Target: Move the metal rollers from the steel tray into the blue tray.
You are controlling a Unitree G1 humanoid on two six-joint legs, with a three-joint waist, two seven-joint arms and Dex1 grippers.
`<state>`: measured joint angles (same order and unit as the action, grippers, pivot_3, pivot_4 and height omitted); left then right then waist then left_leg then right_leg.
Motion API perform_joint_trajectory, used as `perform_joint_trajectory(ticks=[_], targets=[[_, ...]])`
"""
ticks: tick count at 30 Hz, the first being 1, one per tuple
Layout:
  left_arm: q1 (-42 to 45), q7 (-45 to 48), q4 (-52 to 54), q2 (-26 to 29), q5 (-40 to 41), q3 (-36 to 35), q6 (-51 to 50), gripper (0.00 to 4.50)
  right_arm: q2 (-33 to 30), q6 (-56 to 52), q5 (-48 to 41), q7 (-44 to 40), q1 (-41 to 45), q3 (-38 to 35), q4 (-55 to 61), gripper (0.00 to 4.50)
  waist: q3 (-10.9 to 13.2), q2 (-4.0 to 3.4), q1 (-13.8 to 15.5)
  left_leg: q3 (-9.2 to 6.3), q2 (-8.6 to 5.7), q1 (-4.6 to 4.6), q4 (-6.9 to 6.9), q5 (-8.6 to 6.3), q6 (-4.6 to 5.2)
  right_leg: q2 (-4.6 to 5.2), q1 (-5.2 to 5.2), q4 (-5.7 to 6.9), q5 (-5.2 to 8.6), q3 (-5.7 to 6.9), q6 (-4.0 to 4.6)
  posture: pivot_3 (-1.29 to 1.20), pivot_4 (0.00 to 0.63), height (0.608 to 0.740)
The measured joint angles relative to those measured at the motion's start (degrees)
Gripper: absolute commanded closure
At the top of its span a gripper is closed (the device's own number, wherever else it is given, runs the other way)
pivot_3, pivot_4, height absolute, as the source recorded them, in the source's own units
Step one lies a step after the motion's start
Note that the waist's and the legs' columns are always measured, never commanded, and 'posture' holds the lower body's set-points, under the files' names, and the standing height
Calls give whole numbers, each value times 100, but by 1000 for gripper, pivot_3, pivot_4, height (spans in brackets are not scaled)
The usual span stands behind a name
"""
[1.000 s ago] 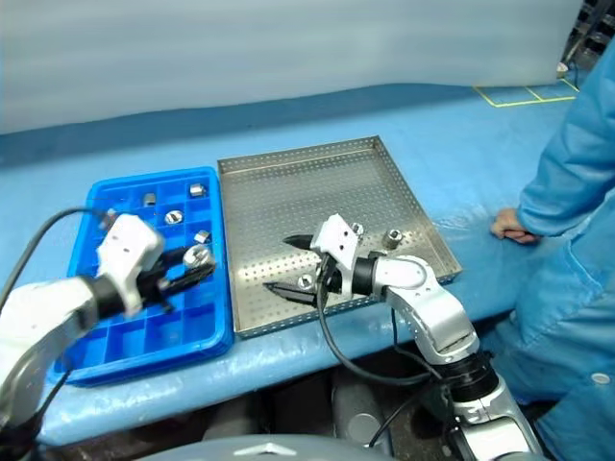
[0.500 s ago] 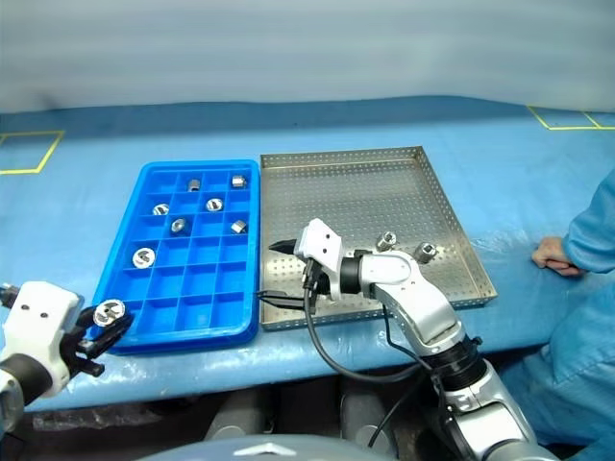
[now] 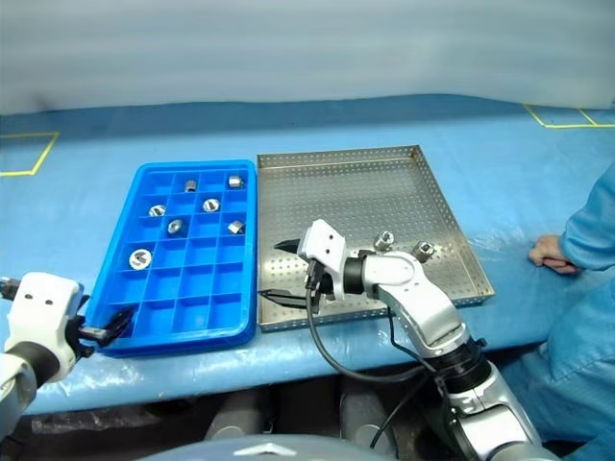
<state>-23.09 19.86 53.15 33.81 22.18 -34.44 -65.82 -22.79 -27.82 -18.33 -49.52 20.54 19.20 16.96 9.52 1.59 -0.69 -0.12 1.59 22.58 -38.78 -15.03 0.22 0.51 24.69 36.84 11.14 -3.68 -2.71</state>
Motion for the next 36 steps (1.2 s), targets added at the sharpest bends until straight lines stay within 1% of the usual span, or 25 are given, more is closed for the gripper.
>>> perform_joint_trajectory(ticks=[2, 4, 7, 10, 11, 13, 15, 17, 20, 24, 29, 32, 36], targets=[[234, -9, -87, -69, 28, 2, 33, 33, -36, 0, 1, 45, -17, -9, 11, 0, 0, 0, 1, 4, 0, -1, -1, 0, 0, 0, -2, 0, 0, 1, 0, 45, 150, 740], [631, 32, -126, -263, 180, 61, 161, 33, -55, 0, 3, 90, -66, -28, 44, 0, -1, 2, 6, 4, -1, 0, -2, 0, 0, 0, -6, -1, 0, 4, 0, 46, 150, 740], [1448, 269, -153, -572, 689, 502, 429, 33, -129, -3, 36, 182, -96, -64, 122, 0, -2, 3, 24, 1, -8, 4, -10, 0, 0, 1, -11, 0, -1, 6, -1, 32, 150, 740], [2081, 564, -338, -555, 940, 1359, 660, 33, -488, -6, 300, 206, -136, -55, 178, 0, -4, 3, -1, 7, -13, 2, -11, 0, 1, 1, -11, -1, -3, 0, -3, 13, 150, 740], [2309, 672, -514, -487, 945, 1751, 727, 33, -741, -6, 466, 202, -185, -47, 164, 0, -3, 2, -3, 7, -15, 2, -10, 0, 1, 0, -11, 0, -3, -1, -3, -7, 150, 740], [2612, 849, -826, -378, 914, 2308, 877, 33, -1066, -15, 680, 207, -276, -87, 148, 0, -3, 3, -33, 6, -11, 2, -8, 0, 1, -4, -9, 0, -3, -2, -2, -54, 150, 740], [3098, 1026, -1264, -206, 706, 3050, 1044, 33, -1261, -36, 778, 267, -398, -186, 156, 0, -2, 2, -59, 3, -10, 3, -8, 0, 1, -13, -9, 1, -3, -4, -2, -83, 150, 740], [3515, 1162, -1701, -48, 371, 3797, 1264, 33, -1339, -96, 803, 364, -466, -345, 206, 0, -2, 1, -111, 4, -12, 1, -8, 0, 1, -15, -11, 1, -3, -11, -3, -104, 150, 740], [3754, 1339, -2192, -48, 109, 4418, 1533, 33, -1403, -163, 831, 489, -616, -539, 381, 0, -2, 0, -255, 10, -10, 4, -8, -4, 7, -15, -7, -2, -3, -19, -3, -156, 150, 740], [4327, 1543, -3229, -442, -217, 5130, 1819, 33, -1293, -303, 834, 784, -966, -714, 799, 0, -2, 1, -363, 5, -13, 10, -8, -4, 8, -16, -6, -1, -2, -18, -8, -202, 150, 740], [4701, 1733, -4157, -724, -536, 5590, 2064, 33, -1213, -480, 796, 1000, -1136, -785, 1101, 0, -3, 0, -561, 7, -13, 8, -15, -4, 8, -17, -7, 1, -4, -24, -16, -229, 150, 740], [4756, 1786, -4459, -759, -729, 5771, 2160, 33, -1211, -522, 791, 1085, -1212, -833, 1136, 0, -3, 0, -680, 8, -13, 7, -17, -4, 8, -17, -8, 3, -5, -26, -18, -236, 150, 740], [4757, 1896, -4580, -804, -810, 5792, 2233, 33, -1211, -531, 788, 1133, -1274, -847, 1160, 0, -3, 0, -783, 8, -12, 6, -17, -4, 8, -18, -8, 4, -6, -28, -21, -232, 150, 740]])
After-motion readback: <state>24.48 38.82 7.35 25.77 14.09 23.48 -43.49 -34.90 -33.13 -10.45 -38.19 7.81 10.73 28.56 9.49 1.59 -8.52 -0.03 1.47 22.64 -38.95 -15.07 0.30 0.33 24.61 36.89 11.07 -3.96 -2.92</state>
